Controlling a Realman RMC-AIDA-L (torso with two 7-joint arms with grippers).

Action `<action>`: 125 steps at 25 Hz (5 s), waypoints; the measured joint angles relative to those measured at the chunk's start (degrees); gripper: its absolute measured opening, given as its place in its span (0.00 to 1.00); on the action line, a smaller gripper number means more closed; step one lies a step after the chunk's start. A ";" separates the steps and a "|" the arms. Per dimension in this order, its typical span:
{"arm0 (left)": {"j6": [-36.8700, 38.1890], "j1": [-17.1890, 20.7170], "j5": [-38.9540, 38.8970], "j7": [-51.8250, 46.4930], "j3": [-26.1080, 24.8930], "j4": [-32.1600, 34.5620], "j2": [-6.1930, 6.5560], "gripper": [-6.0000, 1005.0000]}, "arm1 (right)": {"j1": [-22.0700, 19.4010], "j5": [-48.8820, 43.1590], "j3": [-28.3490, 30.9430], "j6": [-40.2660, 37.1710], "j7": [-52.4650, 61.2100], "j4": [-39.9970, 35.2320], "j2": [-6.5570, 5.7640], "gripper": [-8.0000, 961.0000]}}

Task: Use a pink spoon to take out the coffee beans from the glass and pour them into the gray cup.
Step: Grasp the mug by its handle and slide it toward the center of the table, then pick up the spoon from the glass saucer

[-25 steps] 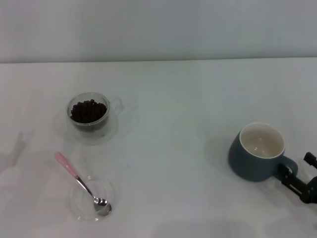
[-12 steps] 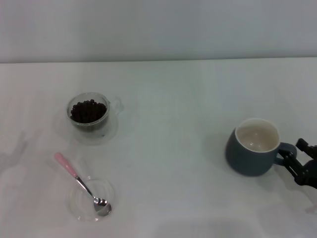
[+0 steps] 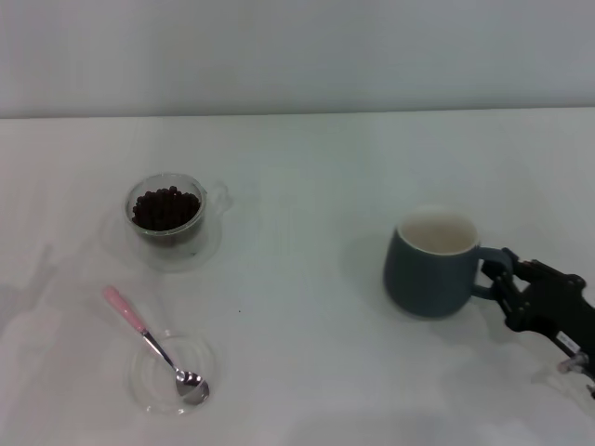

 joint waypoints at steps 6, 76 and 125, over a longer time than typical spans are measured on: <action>-0.09 0.29 -0.31 -0.38 -0.05 0.07 0.09 0.88 | 4.06 -4.71 -0.04 1.99 0.02 1.05 0.69 0.22; 8.11 -4.43 40.90 -60.66 1.17 5.99 4.34 0.88 | -1.62 -2.41 1.52 -13.97 -4.37 -4.77 -0.08 0.84; 4.31 -8.84 46.57 -66.13 0.47 13.06 3.69 0.14 | -1.85 -1.59 4.48 -12.49 -4.10 -4.75 -0.17 0.84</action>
